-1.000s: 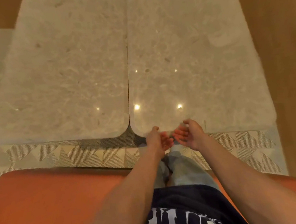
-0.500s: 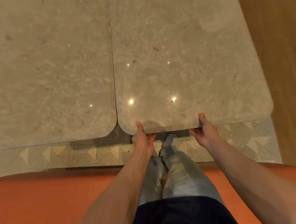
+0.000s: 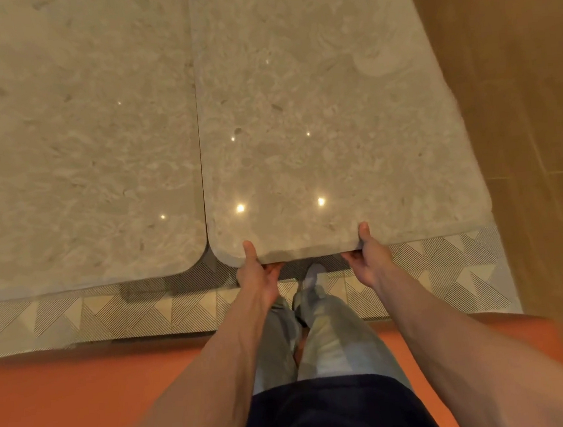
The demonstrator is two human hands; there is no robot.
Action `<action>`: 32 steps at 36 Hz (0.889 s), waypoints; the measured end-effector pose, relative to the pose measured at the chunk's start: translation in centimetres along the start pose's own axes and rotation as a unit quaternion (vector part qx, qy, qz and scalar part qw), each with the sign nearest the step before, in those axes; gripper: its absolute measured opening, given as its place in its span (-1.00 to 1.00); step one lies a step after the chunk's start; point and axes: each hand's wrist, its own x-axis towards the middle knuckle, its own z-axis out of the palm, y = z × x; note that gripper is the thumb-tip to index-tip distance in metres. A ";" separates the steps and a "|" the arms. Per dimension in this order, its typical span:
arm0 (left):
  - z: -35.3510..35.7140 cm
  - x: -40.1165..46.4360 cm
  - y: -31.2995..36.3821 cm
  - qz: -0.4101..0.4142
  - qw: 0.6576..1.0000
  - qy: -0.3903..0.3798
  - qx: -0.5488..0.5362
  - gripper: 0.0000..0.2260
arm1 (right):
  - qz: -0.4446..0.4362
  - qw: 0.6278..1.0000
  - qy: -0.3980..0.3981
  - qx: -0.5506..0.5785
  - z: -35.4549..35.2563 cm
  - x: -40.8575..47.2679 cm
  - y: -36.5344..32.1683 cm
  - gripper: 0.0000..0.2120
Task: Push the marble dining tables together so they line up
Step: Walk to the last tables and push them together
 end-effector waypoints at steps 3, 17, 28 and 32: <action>-0.1 -0.1 0.0 0.002 1.000 -0.015 -0.004 -0.52 | -0.006 1.000 -0.013 0.001 0.0 -0.1 0.2 -0.62; -1.0 0.6 0.4 -0.014 0.999 -0.038 0.003 -0.50 | -0.007 1.000 -0.028 0.009 0.1 -0.8 0.5 -0.58; -2.6 -0.7 2.7 -0.071 0.995 -0.065 0.019 -0.74 | 0.019 0.994 -0.061 -0.084 -0.1 -1.9 3.2 -0.61; -6.8 -0.3 7.1 -0.033 0.999 0.014 0.038 -0.86 | 0.141 0.933 -0.192 -0.271 2.3 -4.6 8.7 -0.54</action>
